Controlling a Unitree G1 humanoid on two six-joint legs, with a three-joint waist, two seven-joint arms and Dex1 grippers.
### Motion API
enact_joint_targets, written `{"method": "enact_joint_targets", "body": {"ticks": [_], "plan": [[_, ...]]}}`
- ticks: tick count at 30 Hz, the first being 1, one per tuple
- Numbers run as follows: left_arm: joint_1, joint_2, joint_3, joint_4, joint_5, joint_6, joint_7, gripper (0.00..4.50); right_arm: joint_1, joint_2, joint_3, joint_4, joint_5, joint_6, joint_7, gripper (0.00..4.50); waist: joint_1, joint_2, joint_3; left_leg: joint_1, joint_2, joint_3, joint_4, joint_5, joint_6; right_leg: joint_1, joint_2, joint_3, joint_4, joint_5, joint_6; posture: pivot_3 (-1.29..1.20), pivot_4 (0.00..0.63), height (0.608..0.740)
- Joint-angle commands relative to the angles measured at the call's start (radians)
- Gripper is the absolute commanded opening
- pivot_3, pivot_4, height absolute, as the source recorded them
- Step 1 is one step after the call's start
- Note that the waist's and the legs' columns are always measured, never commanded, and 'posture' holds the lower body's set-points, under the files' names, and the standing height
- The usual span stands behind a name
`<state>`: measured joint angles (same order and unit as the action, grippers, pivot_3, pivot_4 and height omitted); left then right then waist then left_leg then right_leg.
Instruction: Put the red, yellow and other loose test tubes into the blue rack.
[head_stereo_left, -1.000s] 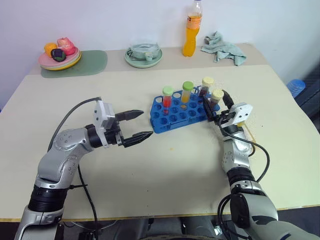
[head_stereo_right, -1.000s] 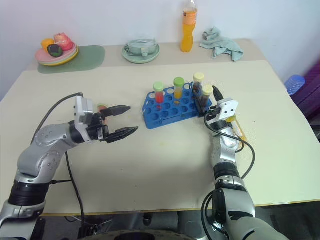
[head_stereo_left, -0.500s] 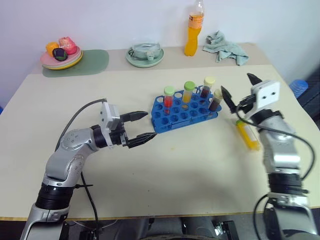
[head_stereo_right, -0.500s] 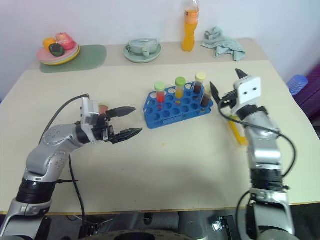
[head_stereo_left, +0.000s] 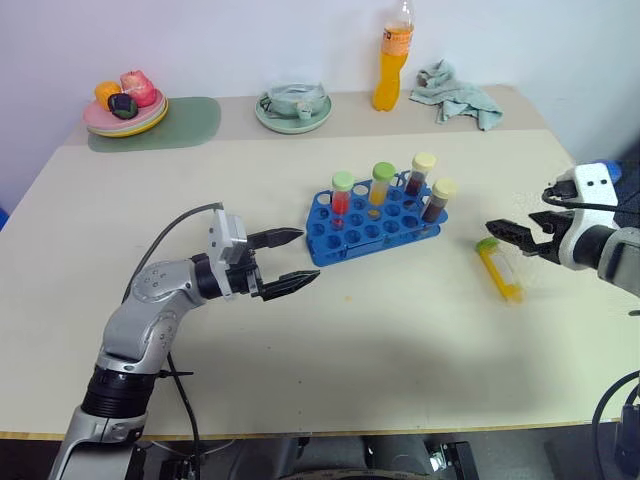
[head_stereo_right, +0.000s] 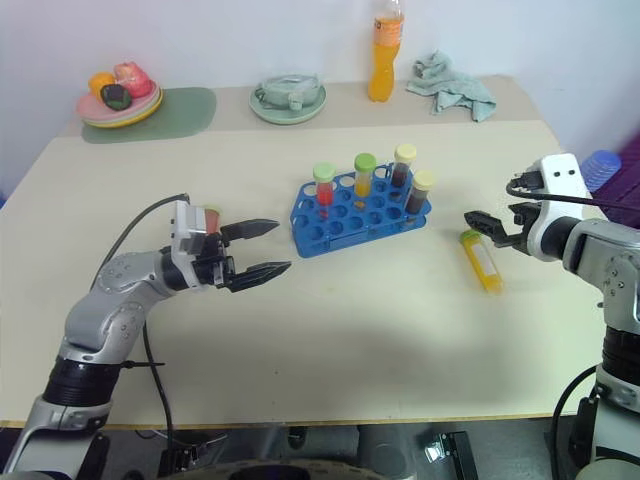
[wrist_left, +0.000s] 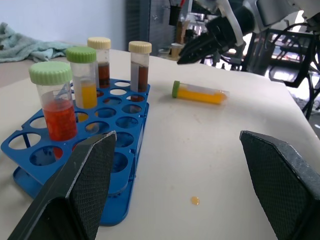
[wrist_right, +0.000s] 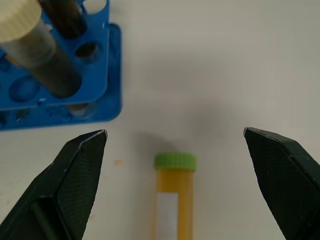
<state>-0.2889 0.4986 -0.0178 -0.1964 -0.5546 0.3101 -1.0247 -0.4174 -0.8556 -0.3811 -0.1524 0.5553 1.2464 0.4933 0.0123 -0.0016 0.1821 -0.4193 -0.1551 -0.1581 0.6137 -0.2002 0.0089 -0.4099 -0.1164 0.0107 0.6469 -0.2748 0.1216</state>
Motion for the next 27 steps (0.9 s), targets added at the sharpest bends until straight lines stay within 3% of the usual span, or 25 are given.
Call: {"method": "enact_joint_targets", "body": {"ticks": [1,11,20,24,27], "plan": [[0.006,-0.001,0.017,-0.027,-0.008,-0.012,0.007,4.04,-0.002,-0.024,-0.015,-0.004,0.018,0.033,0.019,4.48,0.0,0.0,0.0,0.0,0.0,0.0,0.0,0.0,0.0,0.0,0.0,0.0,0.0,0.0,0.0,0.0,0.15,0.74],[0.048,0.016,0.032,-0.069,-0.007,-0.008,0.033,4.04,0.048,-0.045,0.12,0.072,-0.06,-0.025,0.038,4.48,-0.001,0.0,0.0,0.0,0.0,0.0,0.0,0.0,0.0,0.0,0.0,0.0,0.0,0.0,0.0,0.0,0.15,0.74],[0.093,0.024,0.053,-0.104,-0.011,-0.007,0.06,4.04,0.001,-0.065,0.233,0.206,-0.118,-0.051,0.081,4.48,-0.002,-0.001,-0.001,0.0,0.0,0.001,0.002,0.0,0.0,0.001,0.0,0.0,0.0,0.0,0.001,0.0,0.15,0.74],[0.13,0.019,0.054,-0.137,-0.014,-0.002,0.082,4.04,-0.021,-0.09,0.286,0.233,-0.135,-0.071,0.132,3.32,0.0,-0.002,-0.001,0.0,0.0,0.001,0.002,0.0,0.0,0.002,0.0,0.0,-0.001,0.001,0.001,0.0,0.15,0.74],[0.147,0.017,0.053,-0.153,-0.016,0.001,0.095,4.04,-0.048,-0.114,0.333,0.255,-0.154,-0.088,0.181,3.32,-0.001,-0.002,-0.001,0.0,0.0,0.001,0.002,0.0,0.0,0.001,0.0,0.0,-0.001,0.001,0.001,0.0,0.15,0.74]]}}
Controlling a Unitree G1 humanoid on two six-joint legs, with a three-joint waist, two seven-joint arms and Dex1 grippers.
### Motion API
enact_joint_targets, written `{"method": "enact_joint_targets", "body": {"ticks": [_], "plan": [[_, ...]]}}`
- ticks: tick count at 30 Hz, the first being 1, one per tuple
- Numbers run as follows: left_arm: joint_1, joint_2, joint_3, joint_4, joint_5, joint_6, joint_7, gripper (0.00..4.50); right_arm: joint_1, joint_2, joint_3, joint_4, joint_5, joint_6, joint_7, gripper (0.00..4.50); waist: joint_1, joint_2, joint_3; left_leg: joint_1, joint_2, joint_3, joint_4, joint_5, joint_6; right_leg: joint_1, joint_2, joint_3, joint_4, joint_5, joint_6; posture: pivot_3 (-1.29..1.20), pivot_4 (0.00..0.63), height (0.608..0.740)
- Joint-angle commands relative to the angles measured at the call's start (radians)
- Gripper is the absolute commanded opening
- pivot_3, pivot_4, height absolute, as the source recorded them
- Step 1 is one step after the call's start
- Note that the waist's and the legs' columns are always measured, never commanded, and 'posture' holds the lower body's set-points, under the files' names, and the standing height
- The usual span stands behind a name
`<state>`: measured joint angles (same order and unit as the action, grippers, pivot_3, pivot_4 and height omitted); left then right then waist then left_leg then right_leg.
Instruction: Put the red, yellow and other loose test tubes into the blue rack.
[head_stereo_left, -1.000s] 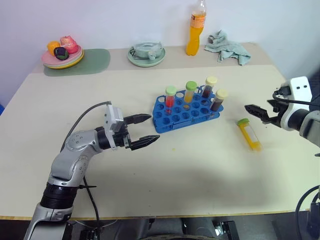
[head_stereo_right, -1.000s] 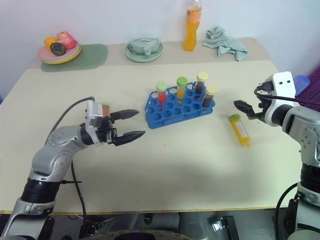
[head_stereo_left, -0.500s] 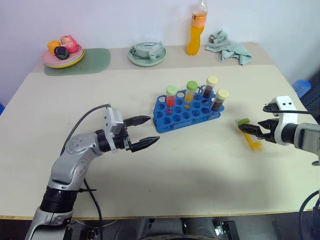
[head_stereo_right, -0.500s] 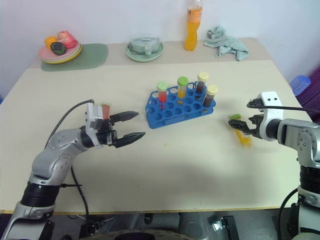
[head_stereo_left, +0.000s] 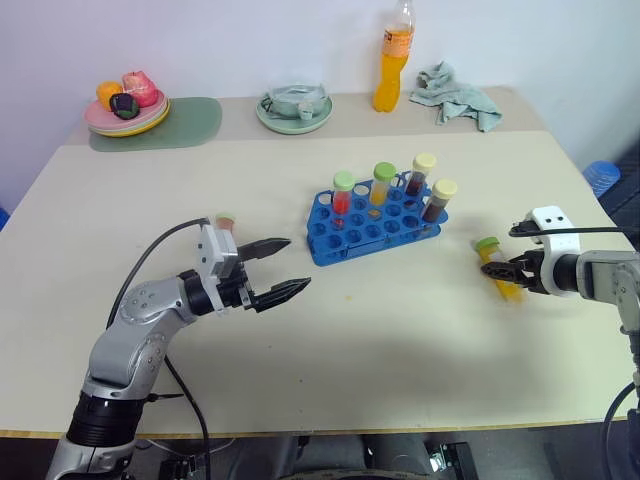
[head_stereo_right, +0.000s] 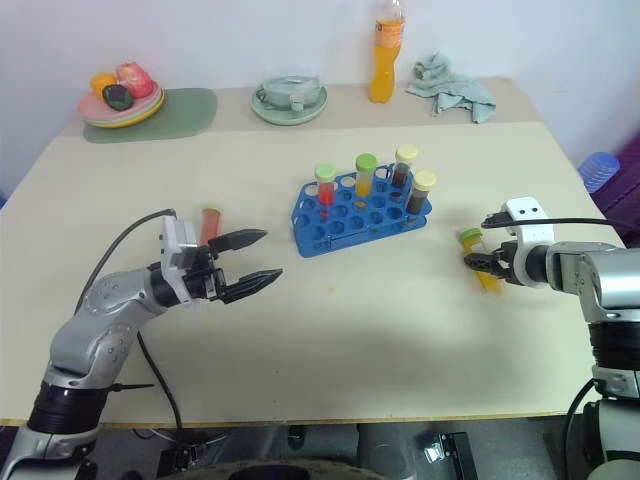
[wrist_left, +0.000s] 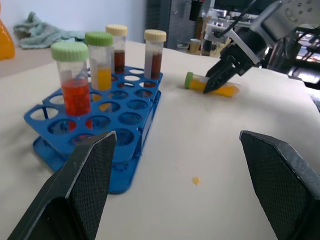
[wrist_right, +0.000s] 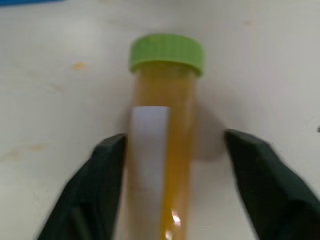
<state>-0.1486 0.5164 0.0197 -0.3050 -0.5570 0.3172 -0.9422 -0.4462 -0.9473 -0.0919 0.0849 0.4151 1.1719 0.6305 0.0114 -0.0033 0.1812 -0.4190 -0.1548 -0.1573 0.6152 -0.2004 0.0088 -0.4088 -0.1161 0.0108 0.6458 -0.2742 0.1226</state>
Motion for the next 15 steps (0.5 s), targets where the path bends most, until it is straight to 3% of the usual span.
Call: {"method": "enact_joint_targets", "body": {"ticks": [1,9,15], "plan": [[0.008,-0.002,0.015,-0.047,-0.013,-0.006,0.016,4.04,-0.027,-0.03,0.058,0.026,-0.021,-0.02,0.059,3.32,-0.001,0.0,0.0,0.0,0.0,0.0,0.0,0.0,0.0,0.0,0.0,0.0,0.0,0.0,0.0,0.0,0.15,0.74],[0.015,-0.005,0.008,-0.055,-0.014,-0.001,0.03,4.04,-0.128,-0.08,0.187,0.128,-0.087,-0.084,0.207,3.32,-0.005,0.0,0.0,0.0,0.0,0.001,0.0,0.0,0.0,0.0,0.0,0.0,0.0,0.0,0.0,0.0,0.15,0.74],[0.012,-0.012,0.004,-0.055,-0.02,0.005,0.036,4.04,-0.196,-0.057,0.254,0.185,-0.105,-0.062,0.299,3.32,-0.013,0.0,0.0,0.0,0.001,0.001,0.0,-0.001,-0.001,-0.001,0.0,0.001,0.0,0.0,0.0,0.0,0.15,0.74]]}}
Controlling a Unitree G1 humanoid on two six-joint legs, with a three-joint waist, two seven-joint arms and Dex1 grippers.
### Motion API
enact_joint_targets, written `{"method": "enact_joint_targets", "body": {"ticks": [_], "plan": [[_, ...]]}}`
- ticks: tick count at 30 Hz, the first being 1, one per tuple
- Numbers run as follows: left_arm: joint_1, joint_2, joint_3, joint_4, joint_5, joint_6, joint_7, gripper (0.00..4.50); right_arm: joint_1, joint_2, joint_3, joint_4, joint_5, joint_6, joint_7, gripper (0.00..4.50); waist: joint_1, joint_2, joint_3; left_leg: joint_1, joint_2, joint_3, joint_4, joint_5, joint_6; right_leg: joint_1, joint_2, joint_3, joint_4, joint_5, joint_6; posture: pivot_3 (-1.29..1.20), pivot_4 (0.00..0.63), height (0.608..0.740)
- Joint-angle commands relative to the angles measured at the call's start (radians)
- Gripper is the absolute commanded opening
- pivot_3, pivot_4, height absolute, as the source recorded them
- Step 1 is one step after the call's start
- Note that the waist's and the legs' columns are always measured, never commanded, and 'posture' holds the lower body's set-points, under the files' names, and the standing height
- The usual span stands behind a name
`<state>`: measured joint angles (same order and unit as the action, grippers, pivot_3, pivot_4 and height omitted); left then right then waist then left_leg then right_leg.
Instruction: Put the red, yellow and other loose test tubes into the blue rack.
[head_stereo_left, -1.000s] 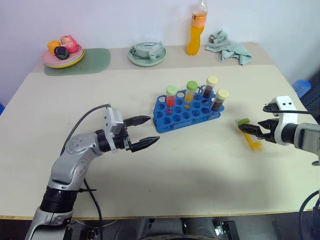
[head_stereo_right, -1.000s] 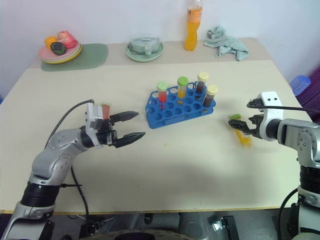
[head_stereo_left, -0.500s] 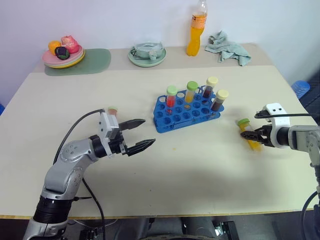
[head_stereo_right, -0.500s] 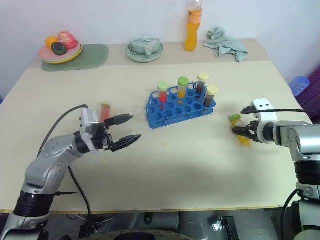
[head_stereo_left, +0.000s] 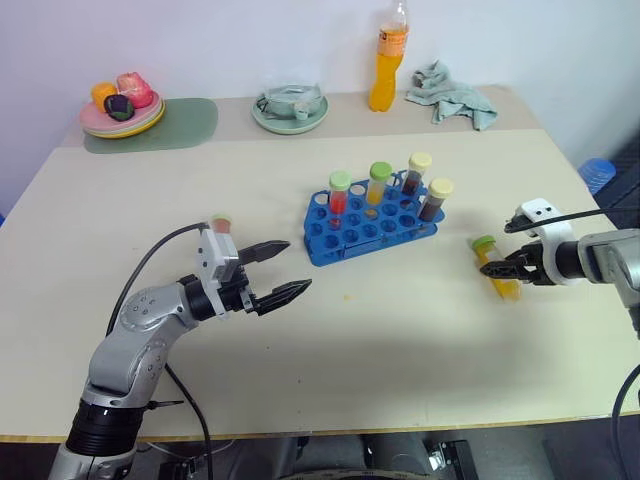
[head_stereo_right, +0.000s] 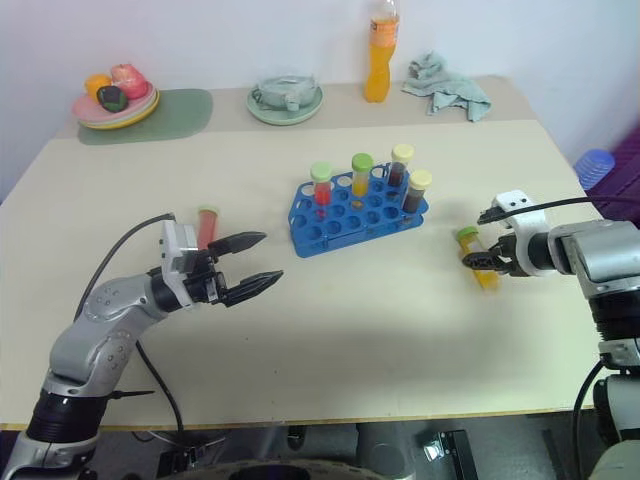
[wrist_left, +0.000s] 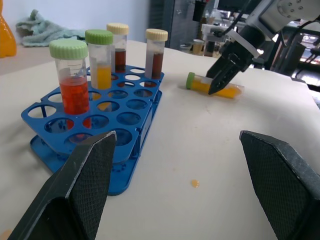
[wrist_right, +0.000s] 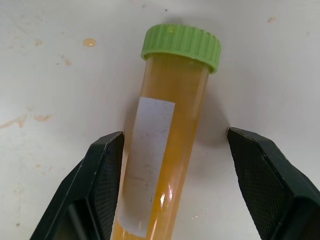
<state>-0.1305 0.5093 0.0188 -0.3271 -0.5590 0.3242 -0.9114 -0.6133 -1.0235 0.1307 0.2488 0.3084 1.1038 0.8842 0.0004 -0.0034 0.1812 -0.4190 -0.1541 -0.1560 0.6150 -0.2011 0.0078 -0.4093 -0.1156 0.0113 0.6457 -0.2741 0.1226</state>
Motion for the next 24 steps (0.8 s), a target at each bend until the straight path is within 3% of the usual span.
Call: {"method": "enact_joint_targets", "body": {"ticks": [1,5,7,11,12,17,21,24], "plan": [[-0.007,-0.006,0.007,-0.033,-0.02,-0.001,0.006,4.04,-0.04,0.027,0.036,0.033,-0.004,0.008,0.048,3.32,-0.005,0.0,0.0,0.0,0.0,0.0,0.0,0.0,0.0,0.0,0.0,0.0,0.0,0.0,0.0,0.0,0.15,0.74],[-0.004,-0.007,0.012,-0.037,-0.024,0.0,0.01,4.04,-0.062,0.05,0.041,0.053,-0.012,0.03,0.057,3.32,-0.016,0.0,0.0,0.0,0.0,0.0,0.0,0.0,0.0,0.0,0.0,0.0,0.0,0.0,0.0,0.0,0.15,0.74],[-0.002,-0.016,0.02,-0.042,-0.04,0.007,0.022,4.04,-0.062,0.063,0.037,0.054,-0.011,0.044,0.053,2.76,-0.015,0.0,0.0,0.0,0.001,0.0,0.0,0.0,0.0,0.0,0.001,0.0,0.0,0.0,0.0,0.0,0.15,0.74],[-0.006,-0.02,0.028,-0.048,-0.058,0.018,0.039,4.04,-0.059,0.091,0.03,0.033,-0.009,0.075,0.045,0.96,-0.015,-0.002,-0.001,0.0,0.001,0.0,0.0,0.0,0.0,0.0,0.001,0.0,0.0,0.0,0.001,0.0,0.15,0.74],[-0.006,-0.019,0.028,-0.048,-0.06,0.018,0.04,4.04,-0.06,0.097,0.028,0.026,-0.01,0.081,0.042,0.78,-0.015,-0.002,-0.001,0.0,0.001,0.0,0.0,0.0,0.0,0.0,0.002,0.0,0.0,0.0,0.001,0.0,0.15,0.74],[-0.005,-0.014,0.027,-0.046,-0.06,0.015,0.041,4.04,-0.037,0.102,0.003,-0.075,0.014,0.096,0.048,0.78,-0.016,-0.002,-0.001,0.0,0.002,0.0,-0.001,0.0,0.0,-0.001,0.002,0.0,0.0,0.0,0.001,0.0,0.15,0.74],[0.001,-0.014,0.027,-0.044,-0.056,0.008,0.039,4.04,0.074,0.1,-0.135,-0.269,0.09,-0.028,0.097,0.78,-0.009,-0.002,-0.001,0.0,0.003,0.001,-0.002,0.0,0.0,-0.002,0.002,0.0,0.0,0.0,0.001,0.0,0.15,0.74],[0.008,-0.014,0.029,-0.038,-0.054,0.001,0.033,4.04,0.206,0.146,-0.295,-0.437,0.238,-0.149,0.201,0.78,-0.004,-0.002,-0.001,-0.002,0.002,0.001,-0.001,0.0,0.001,-0.003,0.002,0.0,0.0,0.001,0.001,0.0,0.15,0.74]]}}
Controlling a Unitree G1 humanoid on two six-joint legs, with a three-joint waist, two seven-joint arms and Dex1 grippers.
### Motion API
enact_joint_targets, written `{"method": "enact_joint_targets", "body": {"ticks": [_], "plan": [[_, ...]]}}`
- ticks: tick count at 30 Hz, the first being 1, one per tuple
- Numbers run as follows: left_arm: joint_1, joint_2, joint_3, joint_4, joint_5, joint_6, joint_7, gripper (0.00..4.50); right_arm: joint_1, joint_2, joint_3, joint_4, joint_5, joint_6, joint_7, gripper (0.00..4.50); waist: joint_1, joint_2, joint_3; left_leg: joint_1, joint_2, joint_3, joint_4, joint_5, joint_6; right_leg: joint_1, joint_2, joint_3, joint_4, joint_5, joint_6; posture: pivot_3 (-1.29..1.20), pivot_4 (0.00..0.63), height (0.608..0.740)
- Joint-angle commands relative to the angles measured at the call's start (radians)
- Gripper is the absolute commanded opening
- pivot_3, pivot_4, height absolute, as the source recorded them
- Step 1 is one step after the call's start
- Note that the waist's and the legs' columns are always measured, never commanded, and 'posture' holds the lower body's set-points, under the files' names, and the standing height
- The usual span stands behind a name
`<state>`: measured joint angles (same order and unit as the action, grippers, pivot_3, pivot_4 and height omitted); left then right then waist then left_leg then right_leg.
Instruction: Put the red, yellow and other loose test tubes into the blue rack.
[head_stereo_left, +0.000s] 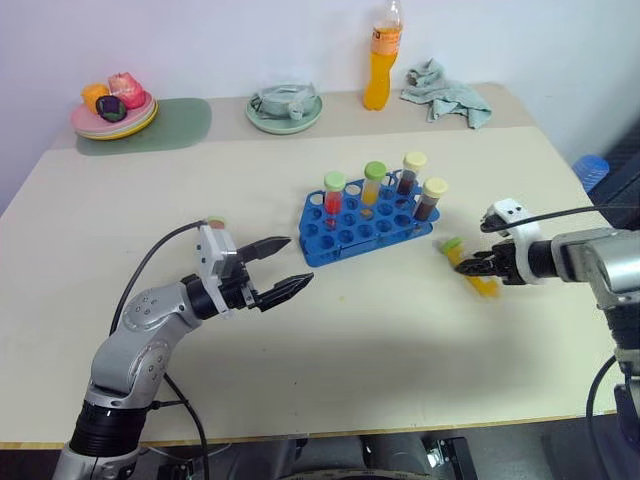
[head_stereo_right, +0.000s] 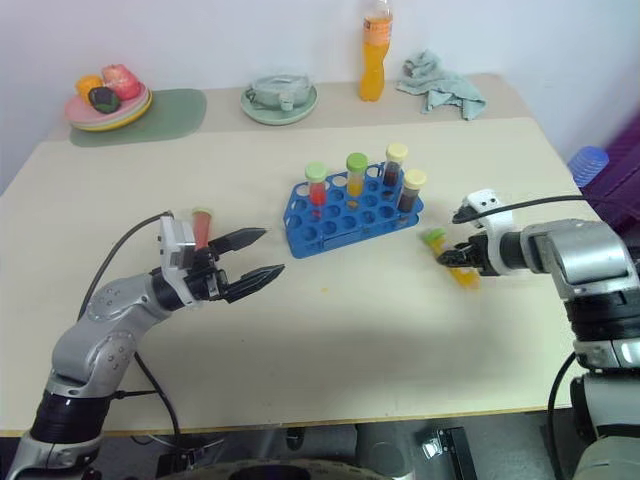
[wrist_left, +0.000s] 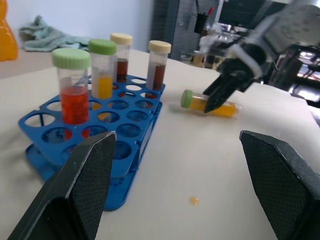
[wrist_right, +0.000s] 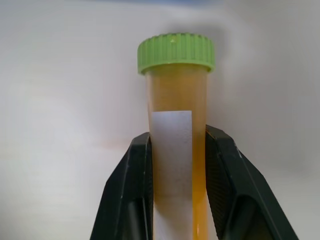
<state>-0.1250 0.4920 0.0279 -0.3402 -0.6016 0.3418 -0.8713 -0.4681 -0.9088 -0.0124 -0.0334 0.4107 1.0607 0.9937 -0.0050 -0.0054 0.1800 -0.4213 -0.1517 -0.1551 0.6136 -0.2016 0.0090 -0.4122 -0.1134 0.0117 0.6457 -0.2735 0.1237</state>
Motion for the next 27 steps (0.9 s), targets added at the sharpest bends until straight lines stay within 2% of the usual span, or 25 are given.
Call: {"method": "enact_joint_targets", "body": {"ticks": [1,5,9,12,16,20,27], "plan": [[0.003,0.003,0.02,-0.02,-0.01,-0.019,-0.009,4.04,0.092,0.058,-0.197,-0.198,0.185,-0.124,0.105,0.78,0.005,0.0,0.0,0.0,0.0,0.0,0.0,0.0,0.0,0.0,0.0,0.0,0.0,0.0,0.0,0.0,0.15,0.74],[-0.012,0.001,0.019,0.017,-0.003,-0.031,-0.023,4.04,0.125,0.259,-0.297,-0.277,0.261,-0.28,-0.002,0.78,0.011,0.0,0.0,0.001,0.0,0.001,0.002,0.0,0.0,0.001,0.001,0.001,0.0,0.001,0.0,0.0,0.15,0.74],[-0.045,0.006,0.025,0.06,-0.002,-0.037,-0.042,4.04,0.136,0.43,-0.263,-0.257,0.189,-0.494,-0.107,0.78,0.019,0.0,0.0,0.002,0.0,0.002,0.002,-0.001,-0.002,0.001,0.001,0.002,0.0,0.001,-0.001,0.0,0.15,0.74],[-0.069,0.009,0.027,0.082,-0.002,-0.04,-0.051,4.04,0.142,0.539,-0.218,-0.205,0.111,-0.654,-0.182,0.78,0.017,0.0,0.0,0.002,0.0,0.002,0.001,0.0,-0.001,0.001,0.001,0.002,0.0,0.001,-0.001,0.0,0.15,0.74],[-0.106,0.013,0.023,0.108,0.005,-0.039,-0.057,4.04,0.1,0.68,-0.163,0.03,-0.046,-0.99,-0.272,0.78,0.013,0.0,0.0,0.002,0.0,0.002,0.0,0.001,-0.002,0.0,0.001,0.003,0.002,0.001,-0.001,0.0,0.15,0.74],[-0.111,0.022,0.031,0.119,0.005,-0.042,-0.066,4.04,0.05,0.747,-0.156,0.24,-0.112,-1.222,-0.32,0.78,0.008,0.001,0.0,0.005,0.0,0.002,-0.001,0.002,-0.003,0.0,0.003,0.004,0.003,0.002,-0.001,0.0,0.15,0.74],[-0.102,0.033,0.043,0.073,-0.006,-0.017,-0.043,4.04,-0.012,0.755,-0.136,0.496,-0.156,-1.374,-0.343,0.78,-0.007,0.001,0.0,0.011,0.001,0.003,-0.003,0.002,-0.003,0.005,0.006,0.005,0.004,0.002,-0.002,0.0,0.15,0.74]]}}
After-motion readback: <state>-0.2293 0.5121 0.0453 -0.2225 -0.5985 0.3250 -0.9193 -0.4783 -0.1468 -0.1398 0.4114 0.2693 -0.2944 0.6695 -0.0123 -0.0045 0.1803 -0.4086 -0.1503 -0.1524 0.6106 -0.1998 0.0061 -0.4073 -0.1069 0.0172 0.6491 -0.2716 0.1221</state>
